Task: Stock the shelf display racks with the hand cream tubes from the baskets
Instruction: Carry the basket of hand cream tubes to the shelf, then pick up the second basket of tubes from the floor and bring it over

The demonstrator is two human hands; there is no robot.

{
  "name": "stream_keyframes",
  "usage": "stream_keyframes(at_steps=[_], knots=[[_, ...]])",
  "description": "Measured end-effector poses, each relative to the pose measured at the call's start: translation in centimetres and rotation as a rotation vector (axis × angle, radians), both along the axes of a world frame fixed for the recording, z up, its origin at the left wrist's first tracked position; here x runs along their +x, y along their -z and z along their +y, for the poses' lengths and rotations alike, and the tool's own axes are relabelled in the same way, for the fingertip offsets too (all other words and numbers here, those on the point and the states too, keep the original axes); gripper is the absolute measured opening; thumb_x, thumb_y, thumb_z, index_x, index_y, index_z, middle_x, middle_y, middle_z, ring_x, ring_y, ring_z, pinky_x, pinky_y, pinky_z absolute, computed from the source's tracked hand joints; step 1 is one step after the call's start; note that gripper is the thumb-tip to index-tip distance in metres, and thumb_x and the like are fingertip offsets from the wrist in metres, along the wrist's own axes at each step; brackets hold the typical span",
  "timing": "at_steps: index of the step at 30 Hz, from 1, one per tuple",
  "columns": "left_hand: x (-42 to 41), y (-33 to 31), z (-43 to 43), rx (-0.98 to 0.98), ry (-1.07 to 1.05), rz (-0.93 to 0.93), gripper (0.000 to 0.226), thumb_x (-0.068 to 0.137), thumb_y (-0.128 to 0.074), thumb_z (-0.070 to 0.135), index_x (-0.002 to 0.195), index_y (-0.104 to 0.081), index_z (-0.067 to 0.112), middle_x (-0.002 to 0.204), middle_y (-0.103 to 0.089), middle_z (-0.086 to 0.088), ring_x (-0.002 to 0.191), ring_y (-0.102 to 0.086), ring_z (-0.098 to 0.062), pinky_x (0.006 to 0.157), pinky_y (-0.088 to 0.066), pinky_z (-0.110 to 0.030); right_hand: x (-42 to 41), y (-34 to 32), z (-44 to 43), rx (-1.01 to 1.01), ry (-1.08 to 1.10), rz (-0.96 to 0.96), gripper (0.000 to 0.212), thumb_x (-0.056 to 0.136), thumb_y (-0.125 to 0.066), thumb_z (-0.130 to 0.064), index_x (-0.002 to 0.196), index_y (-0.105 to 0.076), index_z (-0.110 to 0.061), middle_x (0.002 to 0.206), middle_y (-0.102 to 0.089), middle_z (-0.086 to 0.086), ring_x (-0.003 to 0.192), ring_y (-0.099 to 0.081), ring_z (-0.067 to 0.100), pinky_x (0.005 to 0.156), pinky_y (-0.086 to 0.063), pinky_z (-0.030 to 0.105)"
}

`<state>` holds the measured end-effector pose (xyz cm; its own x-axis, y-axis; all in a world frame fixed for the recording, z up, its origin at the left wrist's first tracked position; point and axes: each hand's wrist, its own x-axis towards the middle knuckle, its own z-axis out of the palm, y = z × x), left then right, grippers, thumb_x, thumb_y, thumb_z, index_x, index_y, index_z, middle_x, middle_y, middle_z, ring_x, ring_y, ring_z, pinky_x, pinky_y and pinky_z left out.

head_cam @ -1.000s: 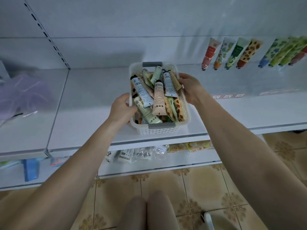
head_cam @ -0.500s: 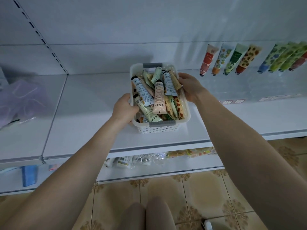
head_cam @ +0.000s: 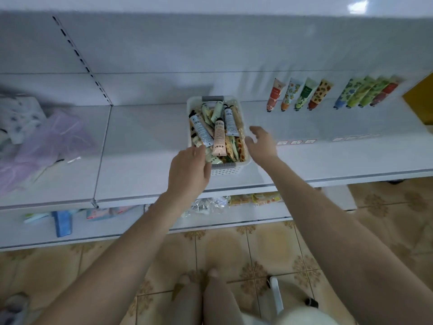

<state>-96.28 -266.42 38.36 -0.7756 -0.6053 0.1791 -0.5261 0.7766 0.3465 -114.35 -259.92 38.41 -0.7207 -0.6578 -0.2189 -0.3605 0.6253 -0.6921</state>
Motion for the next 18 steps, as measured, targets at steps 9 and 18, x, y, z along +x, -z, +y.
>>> stream_keyframes(at_steps=[9, 18], knots=[[3.4, -7.1, 5.8, -0.020, 0.081, -0.190, 0.038, 0.097, -0.040, 0.029, 0.127, -0.045, 0.006, 0.105, -0.060, -0.012, 0.093, -0.056, -0.029, 0.073, -0.042, -0.033, 5.9, -6.6, 8.6, 0.112, 0.012, -0.037, 0.044, 0.099, -0.042, -0.018, 0.141, -0.035, -0.009, 0.145, -0.040, 0.006, 0.133, -0.038, 0.023, 0.108, -0.030, 0.031], [9.8, -11.5, 13.2, -0.024, 0.363, -0.112, 0.029, 0.093, -0.049, 0.023, 0.111, -0.059, 0.003, 0.101, -0.063, -0.017, 0.092, -0.058, -0.036, 0.074, -0.043, -0.038, 13.1, -12.5, 18.3, 0.131, 0.189, 0.094, 0.039, 0.097, -0.042, -0.021, 0.134, -0.047, -0.007, 0.133, -0.052, 0.008, 0.118, -0.052, 0.027, 0.096, -0.044, 0.035]])
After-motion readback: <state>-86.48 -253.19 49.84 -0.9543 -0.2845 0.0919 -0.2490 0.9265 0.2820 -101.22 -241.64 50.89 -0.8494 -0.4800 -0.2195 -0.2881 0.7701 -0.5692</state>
